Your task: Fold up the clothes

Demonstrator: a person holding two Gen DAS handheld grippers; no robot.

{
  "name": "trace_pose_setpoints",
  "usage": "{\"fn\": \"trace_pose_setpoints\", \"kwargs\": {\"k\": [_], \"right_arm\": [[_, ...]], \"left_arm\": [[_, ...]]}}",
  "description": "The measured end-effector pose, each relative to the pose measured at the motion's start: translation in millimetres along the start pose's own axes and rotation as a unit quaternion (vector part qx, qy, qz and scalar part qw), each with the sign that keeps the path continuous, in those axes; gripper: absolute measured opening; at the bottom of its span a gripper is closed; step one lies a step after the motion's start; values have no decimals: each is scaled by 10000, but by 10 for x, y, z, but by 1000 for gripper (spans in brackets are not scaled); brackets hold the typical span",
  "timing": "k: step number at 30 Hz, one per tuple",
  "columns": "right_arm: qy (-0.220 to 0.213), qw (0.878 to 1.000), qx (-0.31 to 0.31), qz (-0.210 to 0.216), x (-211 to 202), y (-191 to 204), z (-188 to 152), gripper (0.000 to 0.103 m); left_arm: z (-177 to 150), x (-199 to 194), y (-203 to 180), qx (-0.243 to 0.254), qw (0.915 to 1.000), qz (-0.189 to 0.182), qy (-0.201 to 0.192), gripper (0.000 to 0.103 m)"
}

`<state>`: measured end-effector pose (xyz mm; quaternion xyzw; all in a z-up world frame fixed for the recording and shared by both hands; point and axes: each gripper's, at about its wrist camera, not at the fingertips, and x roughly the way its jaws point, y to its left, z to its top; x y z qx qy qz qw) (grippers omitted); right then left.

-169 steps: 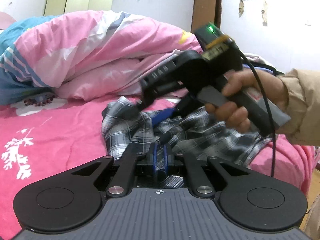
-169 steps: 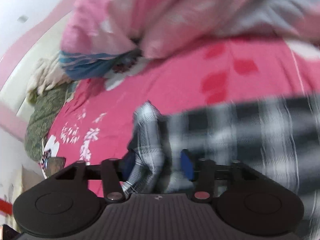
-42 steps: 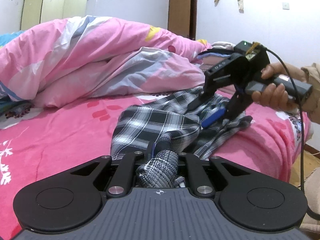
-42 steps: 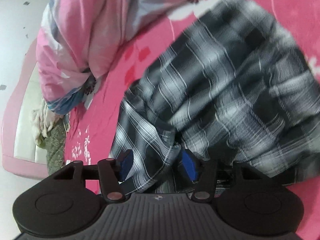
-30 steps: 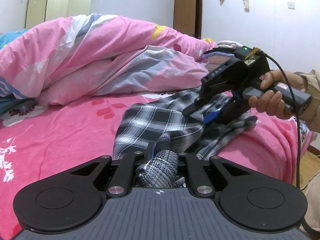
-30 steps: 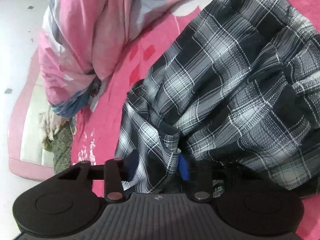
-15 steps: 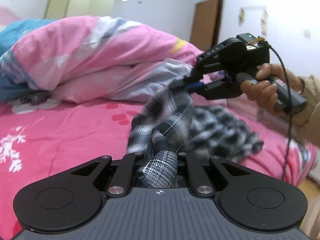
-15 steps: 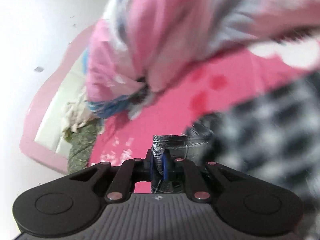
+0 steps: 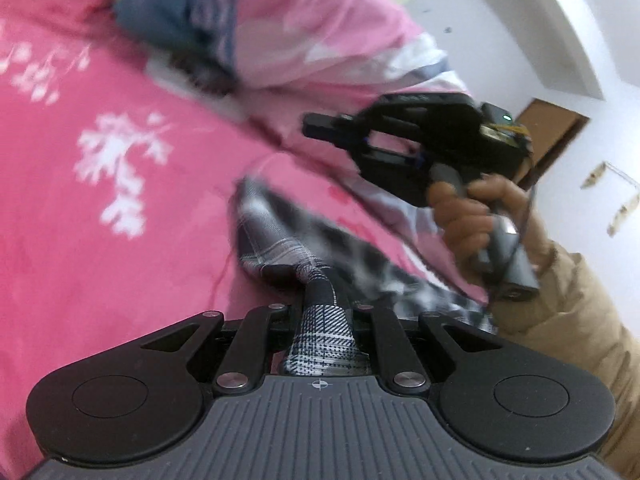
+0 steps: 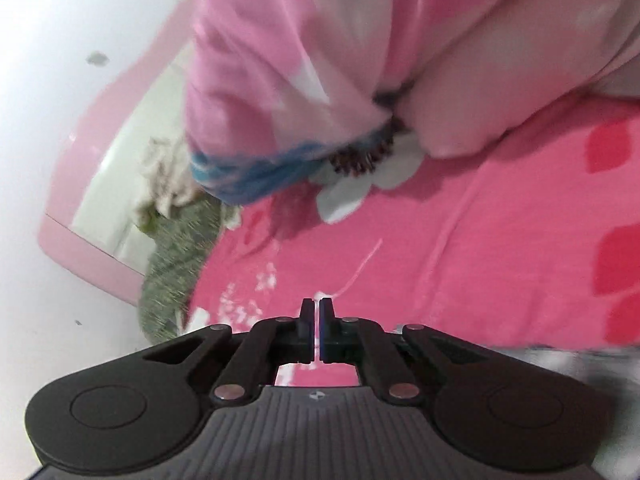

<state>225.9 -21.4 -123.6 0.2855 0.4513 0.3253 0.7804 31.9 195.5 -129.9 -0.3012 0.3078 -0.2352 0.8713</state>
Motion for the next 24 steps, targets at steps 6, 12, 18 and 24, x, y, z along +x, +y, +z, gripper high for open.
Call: {"fn": "trace_pose_setpoints", "kwargs": {"k": [6, 12, 18, 24], "right_arm": [[239, 9995, 167, -77, 220, -166, -54, 4], [-83, 9997, 200, -143, -341, -225, -165, 16], [-324, 9987, -190, -343, -958, -168, -501, 28], [-224, 9928, -936, -717, -1250, -30, -1020, 39]], "left_arm": [[-22, 6, 106, -382, 9991, 3, 187, 10], [-48, -51, 227, -835, 9961, -5, 274, 17], [-105, -214, 294, -1092, 9937, 127, 218, 22], [-153, -320, 286, -1063, 9937, 287, 199, 25]]}}
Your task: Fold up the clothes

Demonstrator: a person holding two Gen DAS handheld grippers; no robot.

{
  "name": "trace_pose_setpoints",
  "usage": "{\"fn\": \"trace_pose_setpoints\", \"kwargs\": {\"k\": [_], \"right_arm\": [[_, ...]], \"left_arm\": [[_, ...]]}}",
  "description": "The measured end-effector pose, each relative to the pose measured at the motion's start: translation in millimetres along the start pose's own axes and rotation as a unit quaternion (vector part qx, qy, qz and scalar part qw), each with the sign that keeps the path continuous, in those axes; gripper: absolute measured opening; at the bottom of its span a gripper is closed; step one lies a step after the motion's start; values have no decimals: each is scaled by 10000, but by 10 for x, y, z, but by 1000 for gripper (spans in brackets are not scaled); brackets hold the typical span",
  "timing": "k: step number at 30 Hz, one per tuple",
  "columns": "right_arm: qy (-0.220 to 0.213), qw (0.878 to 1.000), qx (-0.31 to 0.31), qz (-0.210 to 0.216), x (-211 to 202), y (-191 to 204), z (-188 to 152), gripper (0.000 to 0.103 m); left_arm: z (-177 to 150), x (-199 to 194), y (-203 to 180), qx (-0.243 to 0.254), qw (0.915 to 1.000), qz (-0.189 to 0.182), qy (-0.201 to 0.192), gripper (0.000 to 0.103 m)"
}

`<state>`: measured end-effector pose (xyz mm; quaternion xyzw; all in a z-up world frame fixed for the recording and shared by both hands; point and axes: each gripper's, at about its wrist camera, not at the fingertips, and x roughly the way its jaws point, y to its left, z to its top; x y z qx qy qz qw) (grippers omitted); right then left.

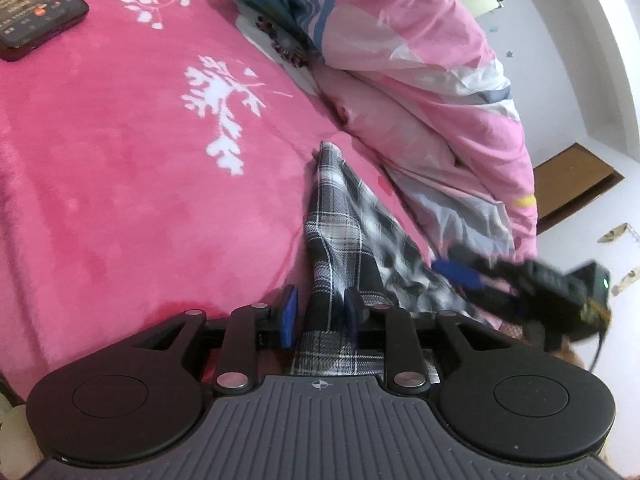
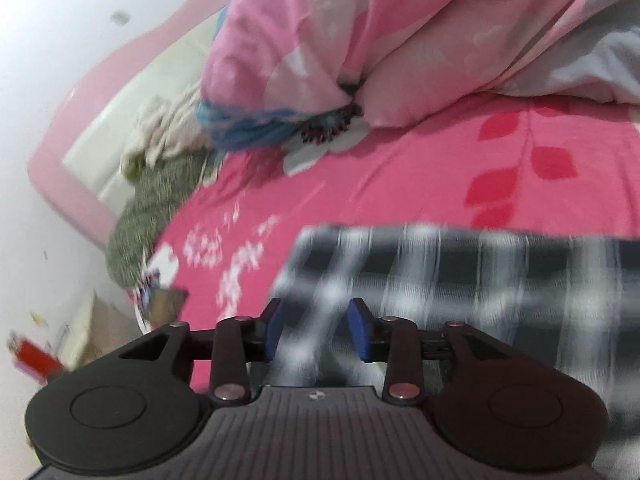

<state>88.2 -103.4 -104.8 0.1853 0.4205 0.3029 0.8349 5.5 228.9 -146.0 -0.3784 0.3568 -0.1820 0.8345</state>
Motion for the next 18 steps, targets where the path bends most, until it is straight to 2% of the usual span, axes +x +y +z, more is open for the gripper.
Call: {"fn": "trace_pose_setpoints", "kwargs": {"k": [8, 18], "right_arm": [[176, 9982, -456, -345, -66, 208, -437, 40], [264, 9967, -636, -418, -14, 308, -548, 40]], "left_arm": [[-13, 19, -38, 188, 9998, 71, -32, 28], [-29, 41, -53, 366, 9993, 84, -22, 32]]}}
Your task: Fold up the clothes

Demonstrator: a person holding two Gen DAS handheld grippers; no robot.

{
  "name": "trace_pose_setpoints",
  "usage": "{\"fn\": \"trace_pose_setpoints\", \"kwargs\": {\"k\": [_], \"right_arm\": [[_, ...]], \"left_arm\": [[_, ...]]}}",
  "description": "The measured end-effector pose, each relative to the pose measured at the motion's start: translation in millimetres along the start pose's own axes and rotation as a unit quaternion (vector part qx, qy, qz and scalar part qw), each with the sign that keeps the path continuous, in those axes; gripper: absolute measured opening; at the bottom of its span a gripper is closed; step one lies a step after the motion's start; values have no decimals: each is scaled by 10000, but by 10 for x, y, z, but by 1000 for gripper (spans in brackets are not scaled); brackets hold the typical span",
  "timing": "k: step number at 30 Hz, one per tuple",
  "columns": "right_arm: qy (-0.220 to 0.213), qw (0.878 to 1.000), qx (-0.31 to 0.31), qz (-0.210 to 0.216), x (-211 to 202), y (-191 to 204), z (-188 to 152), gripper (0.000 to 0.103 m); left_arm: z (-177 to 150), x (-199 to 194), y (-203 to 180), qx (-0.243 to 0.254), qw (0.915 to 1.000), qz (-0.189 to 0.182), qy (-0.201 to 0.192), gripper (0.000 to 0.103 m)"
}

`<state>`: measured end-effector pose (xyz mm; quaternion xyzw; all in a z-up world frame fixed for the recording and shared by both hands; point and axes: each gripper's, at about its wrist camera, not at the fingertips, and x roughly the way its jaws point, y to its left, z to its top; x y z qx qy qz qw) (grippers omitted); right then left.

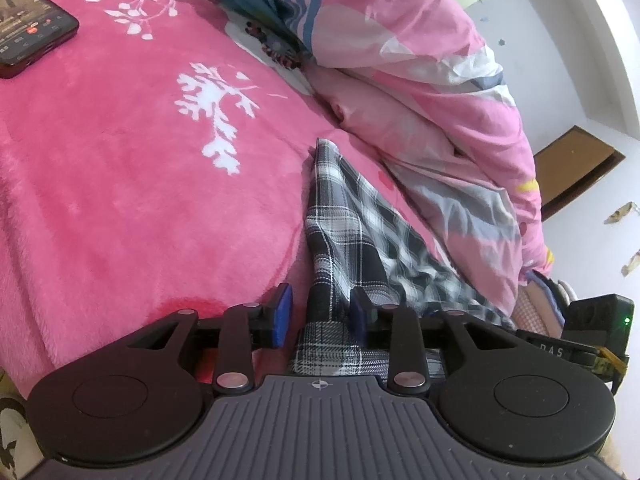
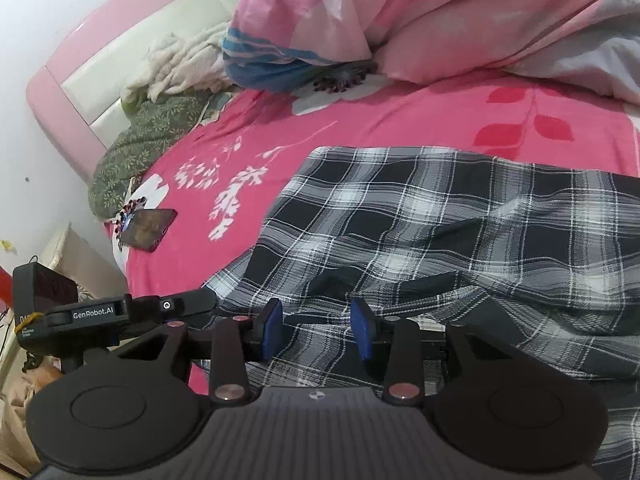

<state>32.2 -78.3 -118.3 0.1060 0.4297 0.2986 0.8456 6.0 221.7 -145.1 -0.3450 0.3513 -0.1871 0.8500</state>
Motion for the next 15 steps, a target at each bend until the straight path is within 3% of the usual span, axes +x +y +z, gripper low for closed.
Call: {"fn": "trace_pose_setpoints", "kwargs": {"k": [8, 15], "right_arm": [[-120, 9997, -178, -98, -83, 83, -51, 41], [-264, 9949, -916, -316, -278, 278, -250, 41]], "left_arm": [[7, -52, -19, 14, 10000, 53, -50, 33], [-5, -275, 32, -261, 9992, 174, -260, 34]]}}
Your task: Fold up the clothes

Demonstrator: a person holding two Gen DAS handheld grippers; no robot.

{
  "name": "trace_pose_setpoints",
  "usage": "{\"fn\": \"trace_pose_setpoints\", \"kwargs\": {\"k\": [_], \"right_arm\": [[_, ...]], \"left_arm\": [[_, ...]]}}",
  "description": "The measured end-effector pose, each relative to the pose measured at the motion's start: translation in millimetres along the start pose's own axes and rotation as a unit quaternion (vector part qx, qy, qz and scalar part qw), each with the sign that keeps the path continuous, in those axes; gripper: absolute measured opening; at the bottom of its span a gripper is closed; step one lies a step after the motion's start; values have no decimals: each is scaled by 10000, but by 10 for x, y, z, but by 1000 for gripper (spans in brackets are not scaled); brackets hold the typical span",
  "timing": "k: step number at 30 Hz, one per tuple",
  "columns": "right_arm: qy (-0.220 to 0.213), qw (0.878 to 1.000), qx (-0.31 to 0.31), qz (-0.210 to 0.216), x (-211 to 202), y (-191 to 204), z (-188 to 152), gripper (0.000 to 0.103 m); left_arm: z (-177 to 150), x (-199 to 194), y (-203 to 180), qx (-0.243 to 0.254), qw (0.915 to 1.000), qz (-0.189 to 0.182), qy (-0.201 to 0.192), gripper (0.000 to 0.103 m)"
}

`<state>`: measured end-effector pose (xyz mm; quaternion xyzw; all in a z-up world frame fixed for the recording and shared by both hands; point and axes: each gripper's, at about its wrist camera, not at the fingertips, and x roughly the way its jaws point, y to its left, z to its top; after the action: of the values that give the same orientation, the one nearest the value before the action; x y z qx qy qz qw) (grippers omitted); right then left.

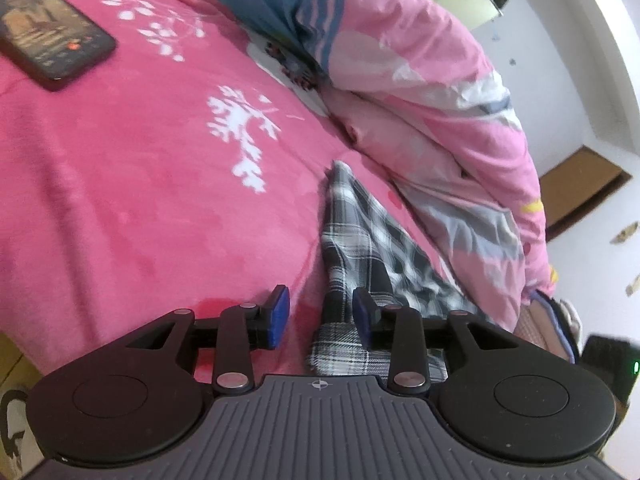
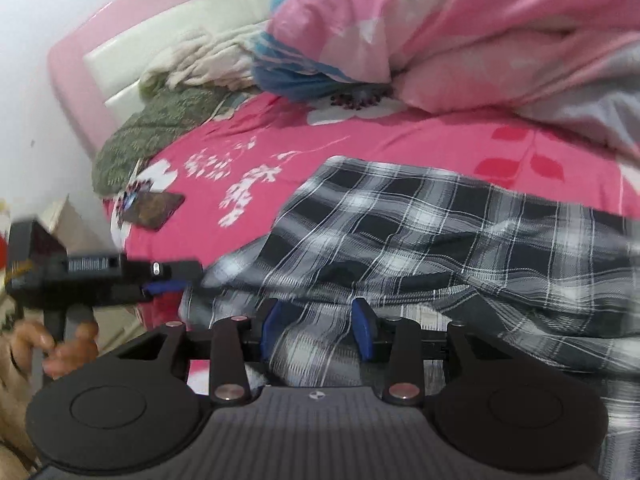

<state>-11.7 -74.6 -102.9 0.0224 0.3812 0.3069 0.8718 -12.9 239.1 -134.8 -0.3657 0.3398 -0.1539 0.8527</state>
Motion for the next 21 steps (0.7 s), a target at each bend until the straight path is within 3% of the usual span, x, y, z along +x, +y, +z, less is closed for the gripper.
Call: {"fn": "trace_pose_setpoints", "kwargs": {"k": [9, 13, 21], "right_arm": [[-123, 9947, -1007, -150, 36, 212, -195, 42], [-213, 9942, -1053, -67, 80, 210, -187, 42], [-320, 9956, -876, 53, 107, 150, -218, 42]], "left_arm": [[-115, -67, -132, 172, 9997, 162, 106, 34], [-169, -58, -172, 312, 9992, 216, 139, 34], [-135, 29, -155, 123, 9997, 192, 112, 30]]}}
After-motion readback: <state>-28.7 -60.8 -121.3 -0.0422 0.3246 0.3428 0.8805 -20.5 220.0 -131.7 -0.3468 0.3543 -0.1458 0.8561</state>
